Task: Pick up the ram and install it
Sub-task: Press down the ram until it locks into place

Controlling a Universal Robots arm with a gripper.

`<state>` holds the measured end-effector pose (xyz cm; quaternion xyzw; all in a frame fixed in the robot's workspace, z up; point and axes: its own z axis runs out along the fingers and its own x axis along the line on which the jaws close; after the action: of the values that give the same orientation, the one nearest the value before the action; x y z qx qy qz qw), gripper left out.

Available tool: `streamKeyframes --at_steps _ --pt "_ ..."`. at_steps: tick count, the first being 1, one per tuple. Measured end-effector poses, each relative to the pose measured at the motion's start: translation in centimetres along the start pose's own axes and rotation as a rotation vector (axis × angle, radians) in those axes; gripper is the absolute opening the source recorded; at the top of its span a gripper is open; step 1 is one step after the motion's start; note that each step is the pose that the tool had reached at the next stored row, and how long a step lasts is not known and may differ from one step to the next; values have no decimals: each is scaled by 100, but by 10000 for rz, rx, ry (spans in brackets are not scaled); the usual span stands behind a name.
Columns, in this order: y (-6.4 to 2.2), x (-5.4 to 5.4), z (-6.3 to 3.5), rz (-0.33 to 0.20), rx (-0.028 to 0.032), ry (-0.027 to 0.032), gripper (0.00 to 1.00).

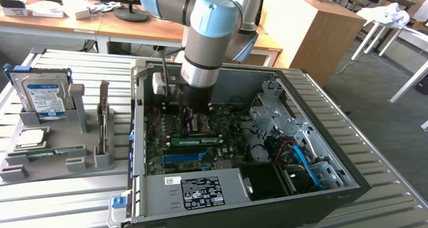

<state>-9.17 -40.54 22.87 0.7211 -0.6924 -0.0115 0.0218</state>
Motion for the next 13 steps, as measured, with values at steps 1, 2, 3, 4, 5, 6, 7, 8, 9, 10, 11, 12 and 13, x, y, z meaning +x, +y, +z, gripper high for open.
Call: streamKeyframes --at_steps 1,2,3,4,5,6,7,8,9,10,11,12,13 --pt "1 0 12 -1 0 0 10" --pt "2 0 24 -1 -1 2 10" --pt "5 0 36 0 -3 5 10" --pt "6 1 48 0 -6 9 10" --pt "6 1 61 0 -7 8 10" --pt "6 1 68 -1 -6 9 10" --pt "6 1 68 -1 -4 6 10" --pt "6 -1 63 0 3 -4 10" --pt "5 -3 43 -2 21 -33 10" --pt "7 -2 8 0 20 -28 10" --pt "10 1 -30 -1 19 -18 10" --pt "11 1 -56 -2 24 -20 10" --pt "12 2 -75 -3 24 -22 10"
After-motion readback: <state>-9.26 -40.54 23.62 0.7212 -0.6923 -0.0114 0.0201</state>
